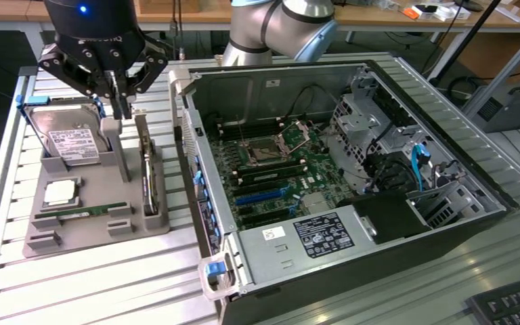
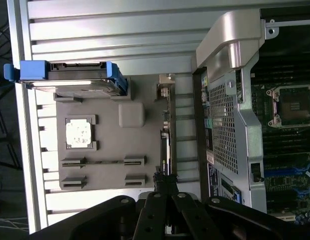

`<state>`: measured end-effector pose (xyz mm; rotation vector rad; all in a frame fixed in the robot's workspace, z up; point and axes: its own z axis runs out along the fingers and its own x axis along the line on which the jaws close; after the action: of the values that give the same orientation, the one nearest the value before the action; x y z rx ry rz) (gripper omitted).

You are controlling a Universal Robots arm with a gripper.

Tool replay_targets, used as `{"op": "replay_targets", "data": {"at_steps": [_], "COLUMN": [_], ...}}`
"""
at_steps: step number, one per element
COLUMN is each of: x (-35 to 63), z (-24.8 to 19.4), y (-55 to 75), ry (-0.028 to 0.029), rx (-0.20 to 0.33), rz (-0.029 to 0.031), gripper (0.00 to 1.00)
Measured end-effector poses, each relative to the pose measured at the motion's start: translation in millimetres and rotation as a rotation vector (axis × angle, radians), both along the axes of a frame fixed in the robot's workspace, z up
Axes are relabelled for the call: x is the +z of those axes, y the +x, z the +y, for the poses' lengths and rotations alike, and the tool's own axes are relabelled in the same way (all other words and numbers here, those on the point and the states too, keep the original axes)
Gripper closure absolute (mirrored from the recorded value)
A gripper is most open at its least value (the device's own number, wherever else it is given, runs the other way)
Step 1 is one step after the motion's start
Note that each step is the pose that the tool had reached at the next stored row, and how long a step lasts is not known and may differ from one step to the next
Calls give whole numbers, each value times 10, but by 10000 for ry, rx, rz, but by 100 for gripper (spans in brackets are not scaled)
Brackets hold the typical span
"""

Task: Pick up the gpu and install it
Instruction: 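Pick up the gpu and move the gpu toward the slot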

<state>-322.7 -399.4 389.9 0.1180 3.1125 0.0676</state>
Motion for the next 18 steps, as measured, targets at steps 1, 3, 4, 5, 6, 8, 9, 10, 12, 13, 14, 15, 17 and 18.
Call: {"op": "replay_targets", "data": {"at_steps": [1, 3, 4, 5, 6, 8, 9, 10, 12, 13, 14, 15, 17, 18], "x": [0, -1, -20, -35, -37, -45, -51, -54, -59, -62, -65, -67, -72, -75], "z": [0, 0, 0, 0, 0, 0, 0, 0, -1, -1, -1, 0, 0, 0], "y": [0, 0, 0, 0, 0, 0, 0, 0, 0, -1, -1, -1, -1, -2], "ry": [0, -1, 0, 0, 0, -1, -1, -1, -1, 0, -1, 0, -2, -2], "rx": [0, 0, 0, 0, 0, 0, 0, 0, 1, 1, 1, 0, 0, 0], "rz": [1, 2, 1, 0, 1, 1, 1, 1, 1, 0, 0, 1, 0, 0], "gripper": [71, 58, 58, 58, 58, 58, 58, 58, 58, 58, 58, 58, 58, 58]}}
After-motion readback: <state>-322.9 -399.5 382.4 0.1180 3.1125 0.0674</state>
